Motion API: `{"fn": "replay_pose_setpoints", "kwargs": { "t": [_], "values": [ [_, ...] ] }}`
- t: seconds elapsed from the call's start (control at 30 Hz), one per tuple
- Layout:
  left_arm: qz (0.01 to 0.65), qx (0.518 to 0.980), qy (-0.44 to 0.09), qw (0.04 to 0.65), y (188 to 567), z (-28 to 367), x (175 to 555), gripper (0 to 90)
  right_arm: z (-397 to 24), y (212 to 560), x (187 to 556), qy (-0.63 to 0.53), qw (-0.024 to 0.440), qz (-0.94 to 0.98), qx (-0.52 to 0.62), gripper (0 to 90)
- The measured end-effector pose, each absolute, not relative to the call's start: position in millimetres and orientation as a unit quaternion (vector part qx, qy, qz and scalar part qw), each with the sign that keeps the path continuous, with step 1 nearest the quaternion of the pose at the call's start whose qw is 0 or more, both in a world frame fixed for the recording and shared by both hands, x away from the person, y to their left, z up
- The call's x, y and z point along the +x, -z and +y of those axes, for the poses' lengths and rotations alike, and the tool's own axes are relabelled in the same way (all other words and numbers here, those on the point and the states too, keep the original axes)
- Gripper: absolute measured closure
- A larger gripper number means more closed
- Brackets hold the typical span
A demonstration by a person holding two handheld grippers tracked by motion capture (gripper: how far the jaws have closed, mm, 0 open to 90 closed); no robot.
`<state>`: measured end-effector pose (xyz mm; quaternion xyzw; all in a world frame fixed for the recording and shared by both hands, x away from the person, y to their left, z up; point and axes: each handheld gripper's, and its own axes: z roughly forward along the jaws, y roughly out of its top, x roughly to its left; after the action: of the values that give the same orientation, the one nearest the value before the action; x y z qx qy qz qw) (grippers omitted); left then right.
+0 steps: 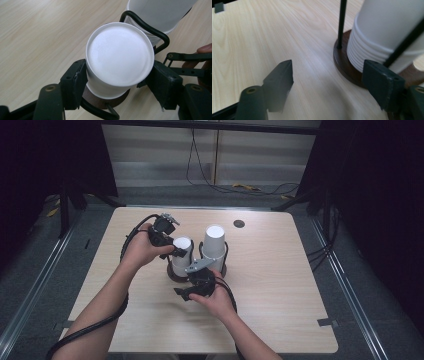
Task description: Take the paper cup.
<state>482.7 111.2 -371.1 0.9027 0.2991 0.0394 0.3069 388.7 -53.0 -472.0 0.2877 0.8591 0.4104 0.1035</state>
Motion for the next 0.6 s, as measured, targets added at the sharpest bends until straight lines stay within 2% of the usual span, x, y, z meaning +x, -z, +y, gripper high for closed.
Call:
{"fn": "replay_pose_setpoints", "kwargs": {
  "t": [0.2,0.6],
  "values": [
    [0.306,0.904,-0.038,0.295,368.7,107.8,480.8,34.4,-48.6,472.3,396.7,-0.4,0.114,0.862,0.29,31.9],
    [0.315,0.902,-0.037,0.292,368.0,106.6,479.3,34.4,-46.0,467.0,394.3,-0.398,0.125,0.864,0.281,34.1]
  ]
}}
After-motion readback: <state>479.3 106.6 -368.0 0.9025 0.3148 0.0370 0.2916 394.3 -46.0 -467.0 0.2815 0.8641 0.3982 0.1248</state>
